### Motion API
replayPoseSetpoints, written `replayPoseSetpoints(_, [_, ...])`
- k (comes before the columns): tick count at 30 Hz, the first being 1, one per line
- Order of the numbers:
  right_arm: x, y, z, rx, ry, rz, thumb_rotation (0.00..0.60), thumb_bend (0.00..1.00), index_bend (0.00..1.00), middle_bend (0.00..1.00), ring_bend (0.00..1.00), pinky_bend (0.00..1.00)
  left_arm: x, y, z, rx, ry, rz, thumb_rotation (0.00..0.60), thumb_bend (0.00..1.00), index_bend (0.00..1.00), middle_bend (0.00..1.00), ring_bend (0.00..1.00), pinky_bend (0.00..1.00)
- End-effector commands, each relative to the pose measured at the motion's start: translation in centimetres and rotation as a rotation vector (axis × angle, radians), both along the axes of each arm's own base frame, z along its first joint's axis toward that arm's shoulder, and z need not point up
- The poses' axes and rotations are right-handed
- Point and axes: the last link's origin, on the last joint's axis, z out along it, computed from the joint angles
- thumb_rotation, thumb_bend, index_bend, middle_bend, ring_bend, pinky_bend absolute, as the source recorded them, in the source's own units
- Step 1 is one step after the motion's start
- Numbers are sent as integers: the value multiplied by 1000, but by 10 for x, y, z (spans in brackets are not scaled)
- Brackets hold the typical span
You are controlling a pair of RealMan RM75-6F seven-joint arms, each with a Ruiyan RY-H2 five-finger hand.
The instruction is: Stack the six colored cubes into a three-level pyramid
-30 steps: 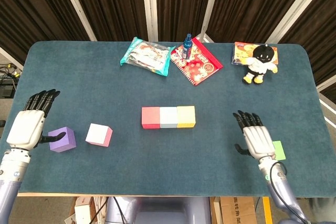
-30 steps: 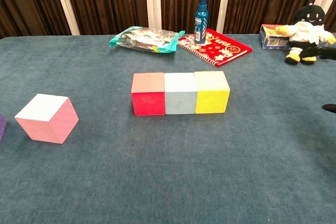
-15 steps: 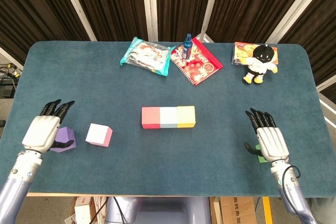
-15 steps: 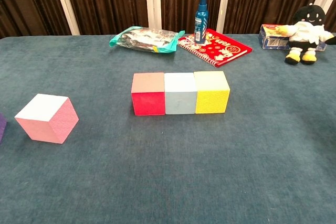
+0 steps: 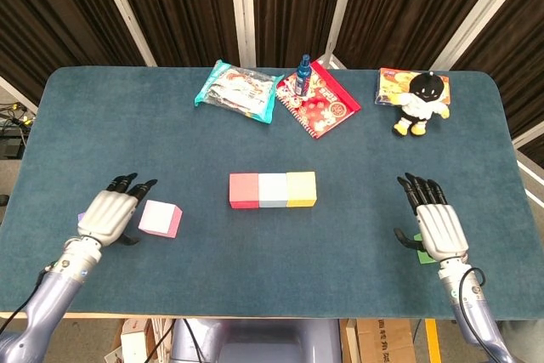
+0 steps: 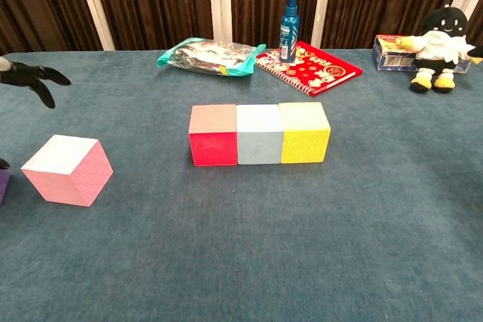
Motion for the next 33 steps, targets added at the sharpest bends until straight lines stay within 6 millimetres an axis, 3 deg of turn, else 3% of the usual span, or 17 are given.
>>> replayPoseSetpoints(1, [0, 0, 0, 1, -2, 1, 600, 328, 0, 0, 0, 0, 2, 3, -11, -26, 22, -24, 600, 125, 0, 200, 22, 90])
replayPoseSetpoints(6, [0, -1, 0, 0, -5, 1, 600, 329, 0, 0, 0, 0, 5, 8, -26, -53, 36, -44, 600, 128, 0, 212, 32, 90])
replayPoseSetpoints(24, [1, 0, -1, -4, -13, 8, 600, 329, 0, 0, 0, 0, 4, 20, -46, -118, 104, -69, 600, 182, 0, 243, 31, 90])
replayPoseSetpoints(33, [1, 0, -2, -3, -18, 6, 600, 329, 0, 0, 0, 0, 3, 21, -45, -114, 98, -64, 600, 206, 0, 395, 48, 90])
